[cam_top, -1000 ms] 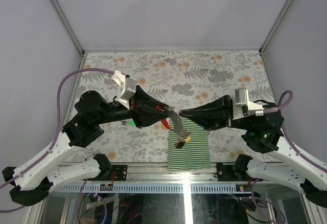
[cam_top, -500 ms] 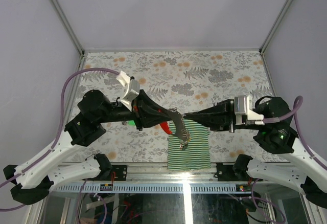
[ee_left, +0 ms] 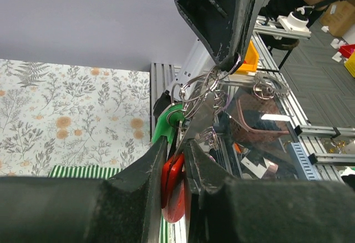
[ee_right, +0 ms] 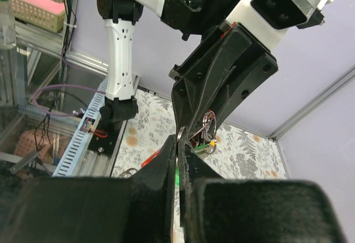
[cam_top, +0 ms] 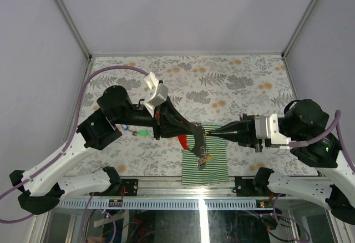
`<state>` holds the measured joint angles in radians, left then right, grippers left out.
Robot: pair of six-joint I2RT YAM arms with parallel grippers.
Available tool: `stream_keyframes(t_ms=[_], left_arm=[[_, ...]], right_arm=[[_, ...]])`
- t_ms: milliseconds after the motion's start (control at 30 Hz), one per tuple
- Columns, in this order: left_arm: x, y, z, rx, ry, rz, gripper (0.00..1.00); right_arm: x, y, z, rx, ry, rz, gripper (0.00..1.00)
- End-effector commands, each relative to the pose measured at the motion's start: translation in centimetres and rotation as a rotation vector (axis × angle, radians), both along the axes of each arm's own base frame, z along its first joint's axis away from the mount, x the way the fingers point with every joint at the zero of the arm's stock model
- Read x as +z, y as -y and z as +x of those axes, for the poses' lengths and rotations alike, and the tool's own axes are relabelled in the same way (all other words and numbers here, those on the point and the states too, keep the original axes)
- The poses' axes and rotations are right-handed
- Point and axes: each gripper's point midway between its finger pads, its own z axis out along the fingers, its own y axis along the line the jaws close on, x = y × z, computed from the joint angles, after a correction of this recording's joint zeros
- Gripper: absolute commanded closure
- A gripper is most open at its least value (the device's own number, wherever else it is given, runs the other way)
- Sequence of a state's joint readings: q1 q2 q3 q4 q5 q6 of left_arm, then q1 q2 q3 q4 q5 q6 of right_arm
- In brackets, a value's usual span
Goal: Put the keys on the keyring
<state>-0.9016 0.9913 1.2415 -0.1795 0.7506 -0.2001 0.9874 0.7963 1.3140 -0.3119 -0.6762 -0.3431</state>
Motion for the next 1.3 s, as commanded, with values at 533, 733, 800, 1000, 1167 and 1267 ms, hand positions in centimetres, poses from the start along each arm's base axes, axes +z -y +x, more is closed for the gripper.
stream_keyframes(t_ms=[533, 733, 800, 1000, 1167, 1267], left_arm=[[1.2, 0.3, -1.5, -0.145, 0.047, 0.024, 1.00], [0.6, 0.7, -1.5, -0.174, 0.026, 0.060, 1.00], [0.3, 0.7, -1.6, -0.181, 0.020, 0.068, 1.00], [-0.1, 1.0, -1.3, -0.184, 0.007, 0.086, 1.00], [-0.5, 1.2, -1.2, -0.185, 0.001, 0.095, 1.00], [-0.4, 1.2, -1.2, -0.185, 0.001, 0.096, 1.00]], right_arm=[[-1.4, 1.4, 0.3, -0.037, 0.100, -0.128, 1.00], [-1.6, 1.3, 0.2, -0.020, 0.137, -0.130, 1.00], [-1.5, 1.4, 0.4, -0.029, 0.158, -0.129, 1.00], [-1.1, 1.6, 0.8, -0.052, 0.221, -0.111, 1.00], [-0.9, 1.6, 0.7, -0.046, 0.243, -0.091, 1.00], [-0.7, 1.5, 0.8, -0.050, 0.253, -0.078, 1.00]])
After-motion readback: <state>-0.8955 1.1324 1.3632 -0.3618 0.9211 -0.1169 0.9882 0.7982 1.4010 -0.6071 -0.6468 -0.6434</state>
